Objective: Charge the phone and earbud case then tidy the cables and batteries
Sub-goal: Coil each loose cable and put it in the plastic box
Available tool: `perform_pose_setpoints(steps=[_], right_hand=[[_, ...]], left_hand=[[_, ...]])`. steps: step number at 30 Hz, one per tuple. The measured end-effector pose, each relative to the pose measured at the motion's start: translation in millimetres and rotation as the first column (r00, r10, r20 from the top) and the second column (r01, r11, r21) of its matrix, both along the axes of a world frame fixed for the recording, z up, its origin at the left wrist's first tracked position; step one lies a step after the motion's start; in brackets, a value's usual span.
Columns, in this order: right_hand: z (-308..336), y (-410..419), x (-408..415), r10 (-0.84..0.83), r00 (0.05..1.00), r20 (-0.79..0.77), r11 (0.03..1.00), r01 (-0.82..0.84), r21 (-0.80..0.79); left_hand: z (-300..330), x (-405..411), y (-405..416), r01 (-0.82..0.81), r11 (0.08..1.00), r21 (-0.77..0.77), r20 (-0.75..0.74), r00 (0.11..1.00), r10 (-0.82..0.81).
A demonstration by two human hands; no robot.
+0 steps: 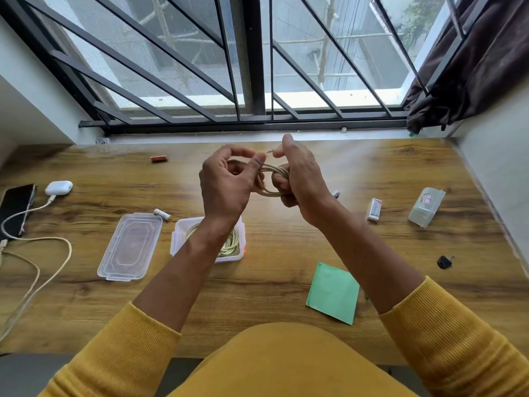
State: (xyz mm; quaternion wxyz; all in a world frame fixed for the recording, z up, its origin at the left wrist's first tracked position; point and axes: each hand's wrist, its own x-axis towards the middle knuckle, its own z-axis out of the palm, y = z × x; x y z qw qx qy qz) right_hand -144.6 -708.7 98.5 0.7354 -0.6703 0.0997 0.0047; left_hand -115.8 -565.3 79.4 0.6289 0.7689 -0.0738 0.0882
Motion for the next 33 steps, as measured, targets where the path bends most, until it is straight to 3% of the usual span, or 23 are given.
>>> perform_pose_setpoints(steps=[5,9,16,24,33], right_hand=[[2,-1,2,-0.015,0.999,0.047,1.0,0.016,-0.013],[-4,-6,4,-0.023,0.999,0.038,1.0,0.023,-0.011],[-19,-8,7,-0.064,0.996,0.068,0.992,0.071,-0.107],[-18,-22,12,-0.13,0.987,-0.095,0.989,0.136,0.059],[-22,-23,9,-0.081,0.977,-0.197,0.993,0.095,0.063]], left_hand=[[0,2,4,0.06,0.984,0.17,0.096,0.992,-0.077],[-2,5,10,0.207,0.94,0.269,0.02,0.975,-0.221],[-6,9,8,0.302,0.85,0.432,-0.041,0.948,-0.316],[-12,10,-2,0.392,0.92,-0.015,-0.159,0.907,-0.39],[-12,5,-7,0.461,0.803,-0.378,-0.263,0.778,-0.57]])
